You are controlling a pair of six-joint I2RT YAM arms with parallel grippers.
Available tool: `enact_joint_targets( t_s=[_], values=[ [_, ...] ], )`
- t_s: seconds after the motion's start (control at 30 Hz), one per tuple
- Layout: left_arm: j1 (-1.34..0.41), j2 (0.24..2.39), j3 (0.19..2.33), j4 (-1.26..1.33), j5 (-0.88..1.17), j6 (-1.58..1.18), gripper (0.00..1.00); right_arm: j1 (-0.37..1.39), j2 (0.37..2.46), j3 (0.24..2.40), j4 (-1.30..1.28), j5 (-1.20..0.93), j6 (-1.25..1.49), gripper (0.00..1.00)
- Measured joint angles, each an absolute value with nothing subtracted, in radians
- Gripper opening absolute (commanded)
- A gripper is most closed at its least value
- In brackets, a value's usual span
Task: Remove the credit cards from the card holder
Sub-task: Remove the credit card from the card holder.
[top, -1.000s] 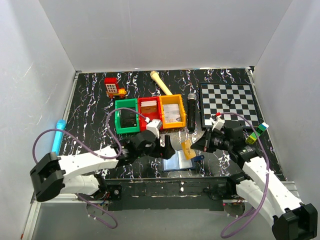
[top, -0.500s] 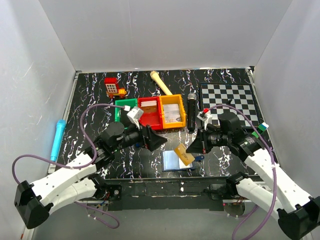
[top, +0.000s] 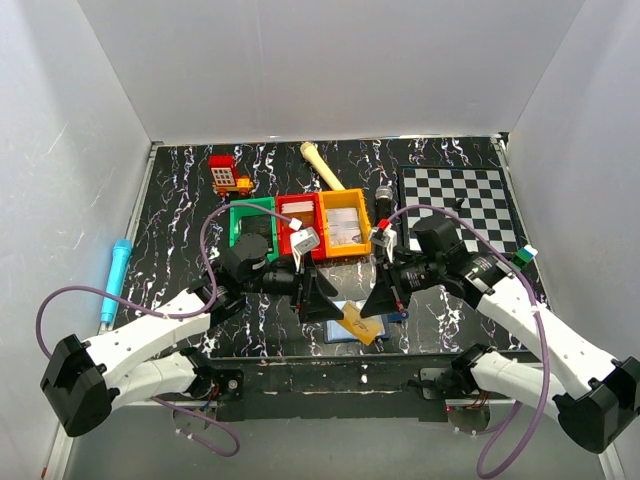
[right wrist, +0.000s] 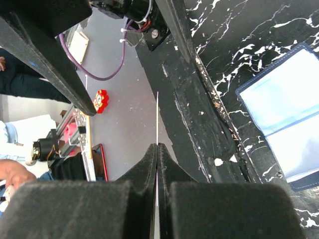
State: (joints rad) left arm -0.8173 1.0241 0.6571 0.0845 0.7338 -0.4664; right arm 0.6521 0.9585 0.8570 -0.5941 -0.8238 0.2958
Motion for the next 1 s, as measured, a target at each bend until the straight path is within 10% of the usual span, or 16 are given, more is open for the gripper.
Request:
enact_joint_targets(
  t_s=[0.33, 0.73, 0.83, 1.0],
  values=[
    [-0.818, 1.069, 0.657, 0.091, 0.812, -0.460, 0.71, 0.706, 0.992, 0.909, -0.593, -0.852, 0.288, 0.01],
    [-0.856, 1.119, 0.664, 0.114, 0.883, -0.467, 0.04, 0.732, 1.018, 0.918, -0.592, -0.852, 0.288, 0.01],
    [-0.860, 1.122, 0.664, 0.124, 0.908, -0.470, 0.00, 0.733, 1.022, 0.920, -0.593, -0.851, 0.284, 0.03],
    [-0.860, 1.122, 0.665, 0.133, 0.917, -0.464, 0.00, 0.733, 1.019, 0.921, -0.588, -0.831, 0.290, 0.49]
  ],
)
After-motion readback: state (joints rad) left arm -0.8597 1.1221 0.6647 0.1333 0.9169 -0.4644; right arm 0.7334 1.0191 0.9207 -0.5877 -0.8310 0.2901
